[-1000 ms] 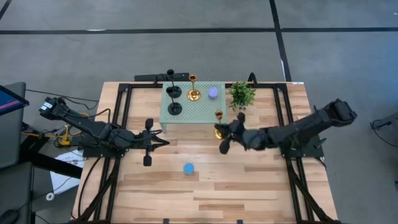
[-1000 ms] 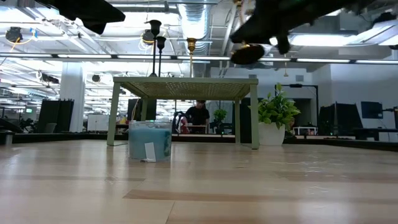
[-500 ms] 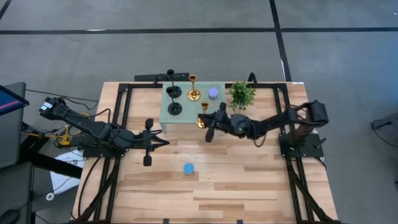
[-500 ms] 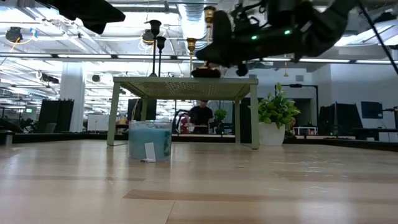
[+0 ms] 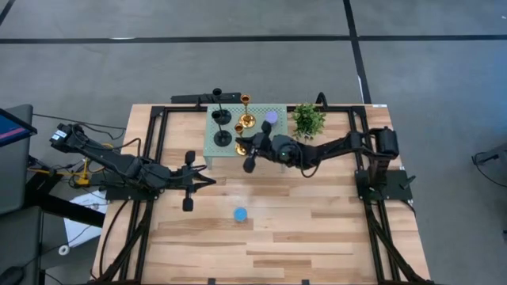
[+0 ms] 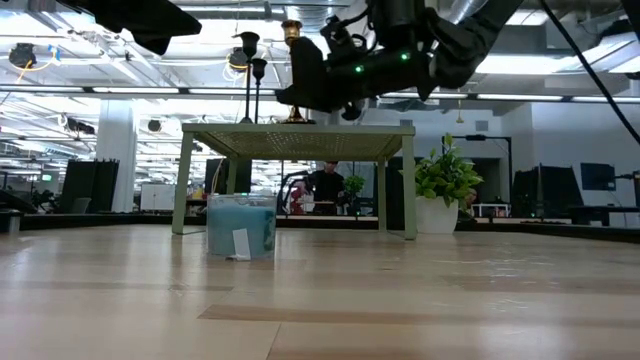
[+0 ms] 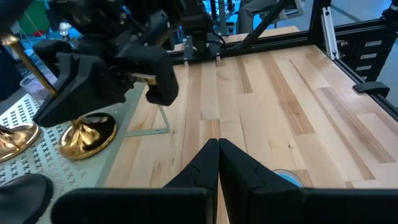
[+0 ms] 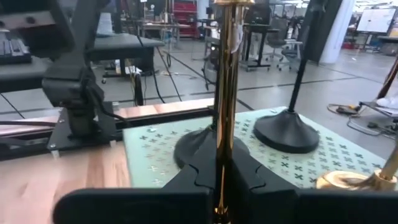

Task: Pick & Place candle stick holders
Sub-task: Put the gold candle holder on the shelf, then put the blue scented candle on the shelf

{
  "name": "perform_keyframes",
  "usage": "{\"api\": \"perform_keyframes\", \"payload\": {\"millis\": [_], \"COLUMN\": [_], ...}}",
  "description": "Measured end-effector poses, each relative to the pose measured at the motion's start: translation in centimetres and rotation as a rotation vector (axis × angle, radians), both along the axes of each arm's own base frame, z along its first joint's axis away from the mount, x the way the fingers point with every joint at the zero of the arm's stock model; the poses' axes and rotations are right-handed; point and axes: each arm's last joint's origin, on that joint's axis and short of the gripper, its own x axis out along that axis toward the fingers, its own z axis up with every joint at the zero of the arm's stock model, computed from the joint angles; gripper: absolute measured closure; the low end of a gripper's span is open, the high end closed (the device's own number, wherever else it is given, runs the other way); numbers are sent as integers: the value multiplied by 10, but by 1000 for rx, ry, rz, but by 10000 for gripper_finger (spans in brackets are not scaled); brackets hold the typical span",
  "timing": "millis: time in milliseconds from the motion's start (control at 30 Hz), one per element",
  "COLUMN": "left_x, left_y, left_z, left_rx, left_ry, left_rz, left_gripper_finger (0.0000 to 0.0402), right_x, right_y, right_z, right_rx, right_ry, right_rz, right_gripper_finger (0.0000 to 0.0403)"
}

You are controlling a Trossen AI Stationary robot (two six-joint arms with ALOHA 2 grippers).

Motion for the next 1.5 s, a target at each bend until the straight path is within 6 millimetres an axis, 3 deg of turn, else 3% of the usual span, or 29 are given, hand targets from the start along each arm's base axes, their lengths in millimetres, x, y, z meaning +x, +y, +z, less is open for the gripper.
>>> {"api": "perform_keyframes", "payload": {"millis": [533, 767, 1167, 1500], "left_x": [0, 0, 0, 0], "left_y": [0, 0, 0, 0], "left_z": [0, 0, 0, 0], "left_rx": [0, 0, 0, 0], "left_ry": [0, 0, 0, 0], "left_rz": [0, 0, 0, 0], "left_gripper_finger": [390, 390, 390, 390], "right_x": [-4, -4, -2, -27], "right_y": [-29, -28, -15, -2], "right_z": [-2, -3, -5, 29], "right_rx": [21, 48, 11, 0], "right_ry": [8, 17, 49, 217], "right_rz": [-60, -52, -16, 12], "right_gripper_finger": [402, 399, 309, 295]}}
